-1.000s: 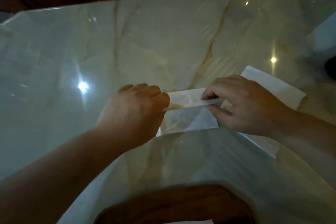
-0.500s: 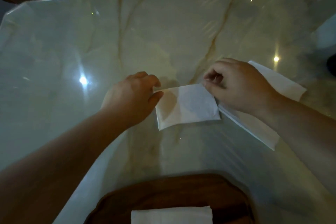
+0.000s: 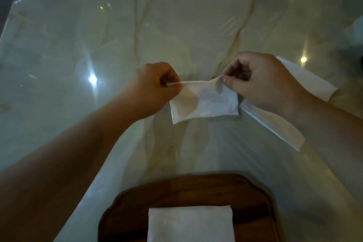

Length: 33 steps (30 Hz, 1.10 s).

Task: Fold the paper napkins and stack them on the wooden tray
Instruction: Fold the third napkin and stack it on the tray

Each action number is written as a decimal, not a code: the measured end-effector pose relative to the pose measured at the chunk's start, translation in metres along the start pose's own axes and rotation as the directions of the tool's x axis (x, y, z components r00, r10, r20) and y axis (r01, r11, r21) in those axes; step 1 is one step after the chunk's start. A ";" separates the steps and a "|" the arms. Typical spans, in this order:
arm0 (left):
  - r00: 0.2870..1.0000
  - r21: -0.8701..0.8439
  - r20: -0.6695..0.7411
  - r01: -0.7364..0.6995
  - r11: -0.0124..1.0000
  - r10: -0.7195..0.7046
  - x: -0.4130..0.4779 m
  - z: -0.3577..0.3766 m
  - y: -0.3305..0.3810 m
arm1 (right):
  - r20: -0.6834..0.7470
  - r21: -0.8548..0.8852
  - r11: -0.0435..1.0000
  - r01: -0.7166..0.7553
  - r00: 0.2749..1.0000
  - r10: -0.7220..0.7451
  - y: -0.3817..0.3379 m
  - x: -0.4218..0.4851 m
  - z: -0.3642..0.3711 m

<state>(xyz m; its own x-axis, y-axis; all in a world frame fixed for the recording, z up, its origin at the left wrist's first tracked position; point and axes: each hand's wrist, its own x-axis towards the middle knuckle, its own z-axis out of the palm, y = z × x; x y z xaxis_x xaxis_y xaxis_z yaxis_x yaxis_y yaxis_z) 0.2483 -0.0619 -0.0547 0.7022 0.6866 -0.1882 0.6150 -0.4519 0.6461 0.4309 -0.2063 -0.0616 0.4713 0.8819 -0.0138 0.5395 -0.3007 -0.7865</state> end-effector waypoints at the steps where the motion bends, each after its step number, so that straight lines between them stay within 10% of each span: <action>1: 0.999 -0.161 0.002 0.045 0.986 -0.045 -0.005 -0.005 0.002 | -0.010 0.091 0.996 -0.003 1.000 0.004 -0.004 -0.003 -0.001; 8: 0.980 -0.531 0.139 0.195 0.824 -0.142 -0.054 -0.027 0.002 | 0.019 0.344 0.939 0.021 0.999 -0.029 -0.027 -0.045 -0.002; 23: 0.933 -0.233 0.280 0.296 0.926 -0.227 -0.179 -0.002 -0.020 | 0.273 0.294 0.908 -0.300 0.936 0.221 -0.040 -0.179 0.036; 33: 0.902 -0.174 0.323 0.355 0.919 -0.288 -0.194 0.010 -0.029 | 0.329 0.111 0.967 -0.231 0.926 0.184 -0.042 -0.189 0.044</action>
<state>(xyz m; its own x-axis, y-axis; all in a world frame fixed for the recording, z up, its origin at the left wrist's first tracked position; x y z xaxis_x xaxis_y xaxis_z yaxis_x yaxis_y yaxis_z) 0.0973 -0.1876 -0.0443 0.5721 0.5654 -0.5942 0.7521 -0.0725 0.6551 0.2882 -0.3441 -0.0532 0.3062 0.8810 -0.3607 0.3351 -0.4544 -0.8254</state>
